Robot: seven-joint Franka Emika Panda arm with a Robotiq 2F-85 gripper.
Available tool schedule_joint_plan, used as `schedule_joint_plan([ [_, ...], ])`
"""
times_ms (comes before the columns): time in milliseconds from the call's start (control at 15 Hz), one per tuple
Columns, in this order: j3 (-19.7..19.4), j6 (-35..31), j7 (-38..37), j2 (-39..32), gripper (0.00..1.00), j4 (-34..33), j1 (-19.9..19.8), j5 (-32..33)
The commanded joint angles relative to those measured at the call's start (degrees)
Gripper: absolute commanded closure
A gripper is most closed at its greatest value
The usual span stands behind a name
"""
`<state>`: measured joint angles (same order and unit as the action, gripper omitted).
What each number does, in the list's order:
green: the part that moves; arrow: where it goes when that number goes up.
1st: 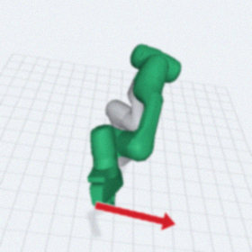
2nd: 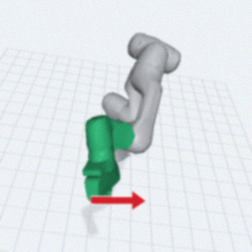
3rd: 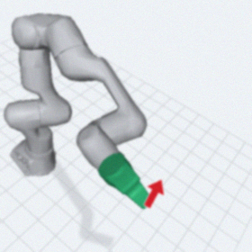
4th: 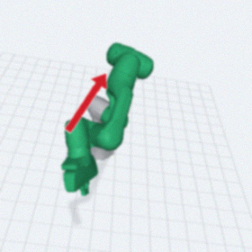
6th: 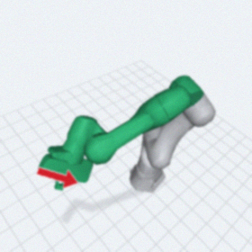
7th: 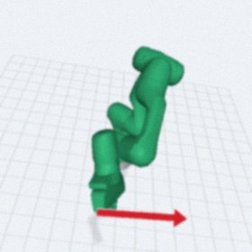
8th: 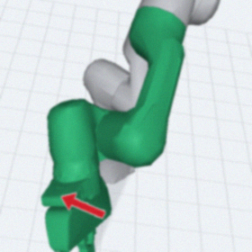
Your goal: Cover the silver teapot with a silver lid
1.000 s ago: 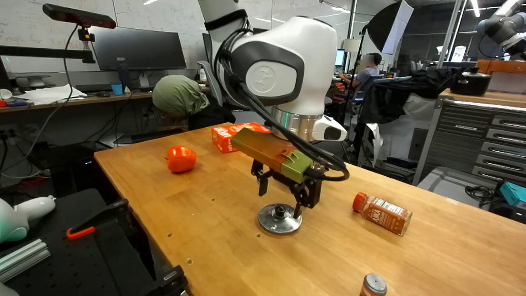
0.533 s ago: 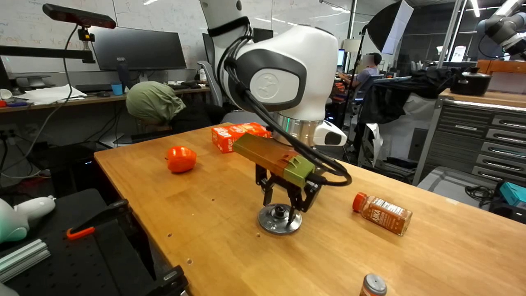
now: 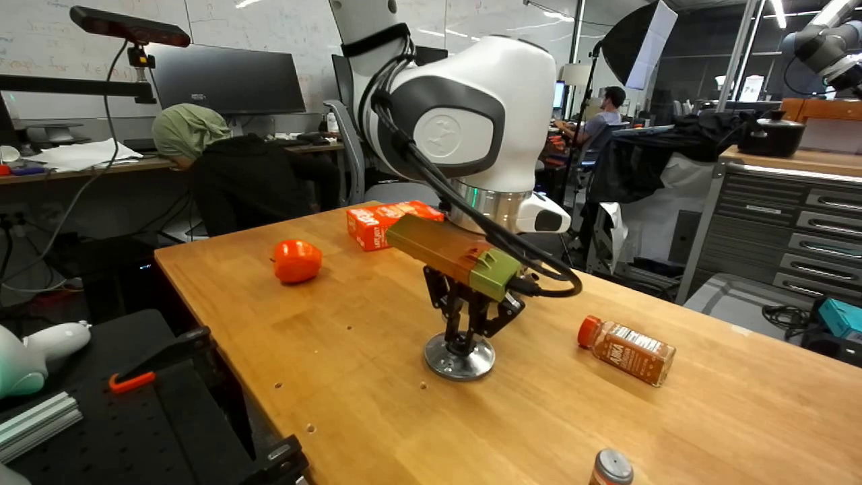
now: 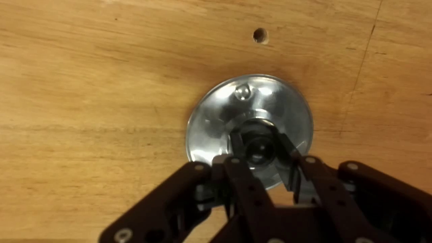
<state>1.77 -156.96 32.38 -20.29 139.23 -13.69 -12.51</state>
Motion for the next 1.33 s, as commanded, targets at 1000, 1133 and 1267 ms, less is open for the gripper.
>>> schedule_joint_plan([
  [1000, -1.7, 6.4, -5.8, 11.5, 0.90, 1.7, 1.4, 6.8],
  [1133, -2.1, 7.7, -6.4, 12.3, 0.90, 1.1, 1.9, 7.0],
  [1267, -2.3, 8.6, -7.2, 12.5, 0.90, 0.1, 2.4, 7.1],
])
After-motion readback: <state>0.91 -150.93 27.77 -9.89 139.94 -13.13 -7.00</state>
